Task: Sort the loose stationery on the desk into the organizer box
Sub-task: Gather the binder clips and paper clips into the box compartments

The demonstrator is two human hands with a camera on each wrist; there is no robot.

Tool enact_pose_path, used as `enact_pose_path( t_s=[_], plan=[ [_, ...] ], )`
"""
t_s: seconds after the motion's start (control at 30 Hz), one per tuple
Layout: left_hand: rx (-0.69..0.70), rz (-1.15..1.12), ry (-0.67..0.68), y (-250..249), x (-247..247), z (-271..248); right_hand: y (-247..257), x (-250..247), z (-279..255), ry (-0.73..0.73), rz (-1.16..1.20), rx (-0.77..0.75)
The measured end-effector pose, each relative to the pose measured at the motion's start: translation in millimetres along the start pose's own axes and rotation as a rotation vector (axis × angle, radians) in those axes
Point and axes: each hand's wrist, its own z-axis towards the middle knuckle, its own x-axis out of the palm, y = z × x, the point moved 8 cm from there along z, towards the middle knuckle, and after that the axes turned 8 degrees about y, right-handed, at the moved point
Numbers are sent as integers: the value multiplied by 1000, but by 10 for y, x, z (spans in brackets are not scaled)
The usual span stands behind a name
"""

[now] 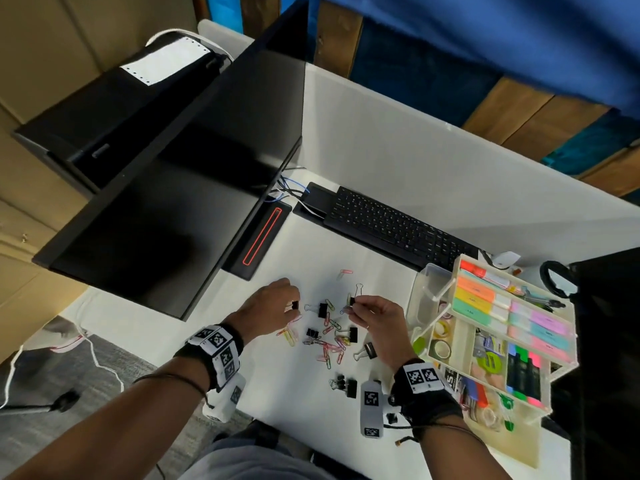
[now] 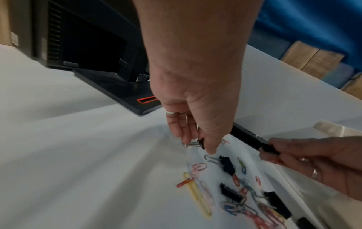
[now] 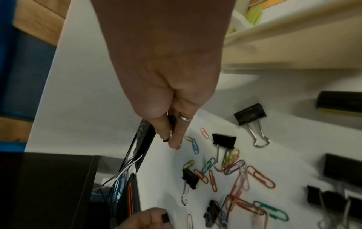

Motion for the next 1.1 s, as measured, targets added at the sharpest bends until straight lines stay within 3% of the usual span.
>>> enact_pose_path(
  t_s=[0.17, 0.37, 0.47, 0.67, 0.9, 1.1],
  plan=[
    [-20, 2, -68, -255, -38, -31, 201, -42, -50, -30, -262, -64],
    [-18, -79, -85, -727, -124, -29, 554, -139, -359, 57, -404, -162],
    [78, -121, -86, -1127, -86, 25, 707, -475, -673, 24, -463, -189],
    [271, -136, -29, -2106, 208, 154, 700, -1469, -1095, -177, -540, -142],
    [312, 36, 64, -2944, 654, 391, 819, -1664, -1079, -105, -836, -189],
    [255, 176, 84, -3153, 791, 576, 762, -1810, -1113, -70, -858, -185]
  ],
)
